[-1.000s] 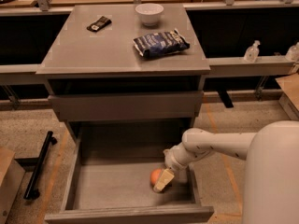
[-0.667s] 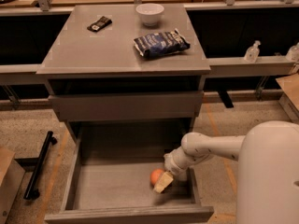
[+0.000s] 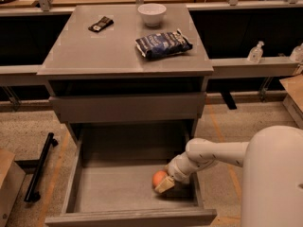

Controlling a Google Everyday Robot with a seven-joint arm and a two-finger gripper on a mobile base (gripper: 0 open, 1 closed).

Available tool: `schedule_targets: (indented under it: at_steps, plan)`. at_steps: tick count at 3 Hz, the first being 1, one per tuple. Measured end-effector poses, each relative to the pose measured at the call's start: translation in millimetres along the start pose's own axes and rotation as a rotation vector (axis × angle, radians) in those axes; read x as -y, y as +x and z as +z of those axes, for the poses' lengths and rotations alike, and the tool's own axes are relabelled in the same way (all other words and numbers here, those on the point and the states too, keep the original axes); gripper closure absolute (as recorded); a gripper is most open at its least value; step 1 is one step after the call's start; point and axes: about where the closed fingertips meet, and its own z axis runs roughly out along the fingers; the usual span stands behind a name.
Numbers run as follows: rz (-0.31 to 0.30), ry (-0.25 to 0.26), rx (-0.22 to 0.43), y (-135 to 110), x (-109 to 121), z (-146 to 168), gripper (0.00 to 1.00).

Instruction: Pick orange from middle drawer and place on counter

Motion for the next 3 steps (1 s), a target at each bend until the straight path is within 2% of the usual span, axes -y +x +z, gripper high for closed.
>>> schedule_targets:
  at_steps: [1, 2, 3]
  plan:
    - [-0.014, 0.02, 0.024, -5.4, -8.3, -10.9, 0.62]
    - [-0.058, 0.036, 0.076, -27.0, -17.3, -37.9, 0.86]
    - [-0.16, 0.038, 0.135, -68.0, -27.6, -89.1, 1.0]
